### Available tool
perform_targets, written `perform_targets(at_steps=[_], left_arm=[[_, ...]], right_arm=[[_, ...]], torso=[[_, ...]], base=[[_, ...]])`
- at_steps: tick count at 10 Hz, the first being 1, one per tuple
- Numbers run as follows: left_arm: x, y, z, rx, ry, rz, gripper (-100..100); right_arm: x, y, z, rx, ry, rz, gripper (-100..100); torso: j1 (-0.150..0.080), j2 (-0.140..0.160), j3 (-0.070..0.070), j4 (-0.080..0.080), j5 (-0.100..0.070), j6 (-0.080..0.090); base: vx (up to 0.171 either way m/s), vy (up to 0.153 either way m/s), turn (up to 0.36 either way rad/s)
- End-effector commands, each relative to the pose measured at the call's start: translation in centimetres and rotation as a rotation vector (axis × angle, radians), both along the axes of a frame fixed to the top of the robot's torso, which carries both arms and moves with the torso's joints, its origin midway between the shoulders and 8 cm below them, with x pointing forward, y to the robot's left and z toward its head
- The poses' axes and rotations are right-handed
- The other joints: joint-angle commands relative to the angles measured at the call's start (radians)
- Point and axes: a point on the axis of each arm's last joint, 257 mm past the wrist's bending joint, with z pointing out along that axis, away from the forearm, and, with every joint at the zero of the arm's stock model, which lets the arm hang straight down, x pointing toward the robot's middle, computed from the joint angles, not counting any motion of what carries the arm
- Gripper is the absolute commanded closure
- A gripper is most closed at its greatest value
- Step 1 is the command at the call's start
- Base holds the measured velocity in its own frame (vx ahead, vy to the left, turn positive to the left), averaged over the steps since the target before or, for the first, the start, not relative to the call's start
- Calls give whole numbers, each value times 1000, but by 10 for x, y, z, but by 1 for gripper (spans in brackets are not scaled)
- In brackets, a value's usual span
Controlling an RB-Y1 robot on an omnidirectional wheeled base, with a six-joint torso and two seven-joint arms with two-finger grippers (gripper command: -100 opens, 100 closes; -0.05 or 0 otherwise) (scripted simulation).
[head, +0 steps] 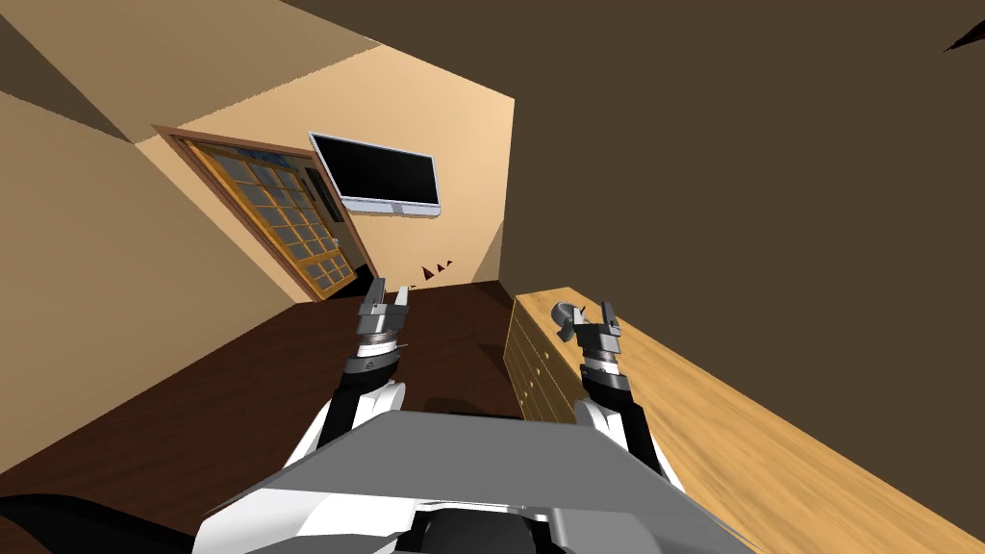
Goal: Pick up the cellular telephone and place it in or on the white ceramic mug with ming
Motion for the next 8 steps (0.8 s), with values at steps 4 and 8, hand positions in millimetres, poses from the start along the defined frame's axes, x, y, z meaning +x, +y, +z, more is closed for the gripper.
perform_targets(at_steps=[4,8], left_arm=[[0,0,0,0,0,0,0],[0,0,0,0,0,0,0]], right_arm=[[19,-24,-28,182,78,81,-100],[30,-40,-48,332,120,136,-100]], torso=[[1,0,0,0,0,0],[-2,-1,0,0,0,0]], base=[[-89,-35,88],[-74,-44,72]])
